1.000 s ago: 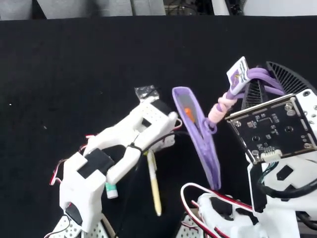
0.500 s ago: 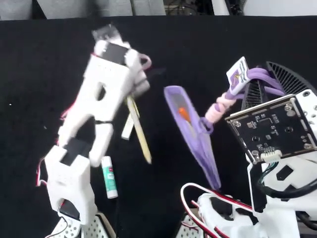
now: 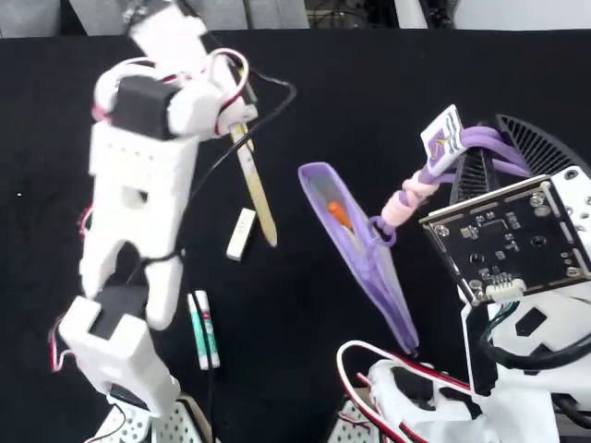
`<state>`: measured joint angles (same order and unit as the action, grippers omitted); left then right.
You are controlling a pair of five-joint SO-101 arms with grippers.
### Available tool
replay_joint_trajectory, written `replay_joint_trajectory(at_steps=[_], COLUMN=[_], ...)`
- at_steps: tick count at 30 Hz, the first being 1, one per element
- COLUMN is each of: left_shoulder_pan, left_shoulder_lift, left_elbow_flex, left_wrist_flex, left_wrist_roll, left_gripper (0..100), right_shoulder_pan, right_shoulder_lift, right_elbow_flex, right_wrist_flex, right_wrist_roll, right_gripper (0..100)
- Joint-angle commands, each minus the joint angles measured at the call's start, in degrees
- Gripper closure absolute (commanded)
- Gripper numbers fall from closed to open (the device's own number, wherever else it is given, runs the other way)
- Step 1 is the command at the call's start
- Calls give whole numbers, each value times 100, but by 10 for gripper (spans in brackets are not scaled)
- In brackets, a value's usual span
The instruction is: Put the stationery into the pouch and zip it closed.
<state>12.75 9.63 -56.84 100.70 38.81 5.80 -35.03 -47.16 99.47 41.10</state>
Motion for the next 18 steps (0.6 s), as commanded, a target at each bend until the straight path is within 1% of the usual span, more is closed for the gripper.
replay_joint_trajectory(at_steps=[1,6,10,15,18], left_shoulder_pan=[-31,-22,365,1051,1191], left_shoulder_lift=[-721,-958,-958,-1029,-976], left_elbow_flex=[-1077,-2580,-3582,-3855,-3846], left_wrist_flex=[-9,-9,9,9,18], left_wrist_roll=[-62,-9,132,158,123], left_gripper=[970,970,970,970,970], right_shoulder_pan=[70,79,79,79,79], right_shoulder_lift=[-4,-13,-4,-4,-13], right_elbow_flex=[48,48,48,48,48], right_wrist_flex=[62,62,62,62,62], right_wrist_roll=[44,44,44,44,44], right_gripper=[987,987,987,987,987])
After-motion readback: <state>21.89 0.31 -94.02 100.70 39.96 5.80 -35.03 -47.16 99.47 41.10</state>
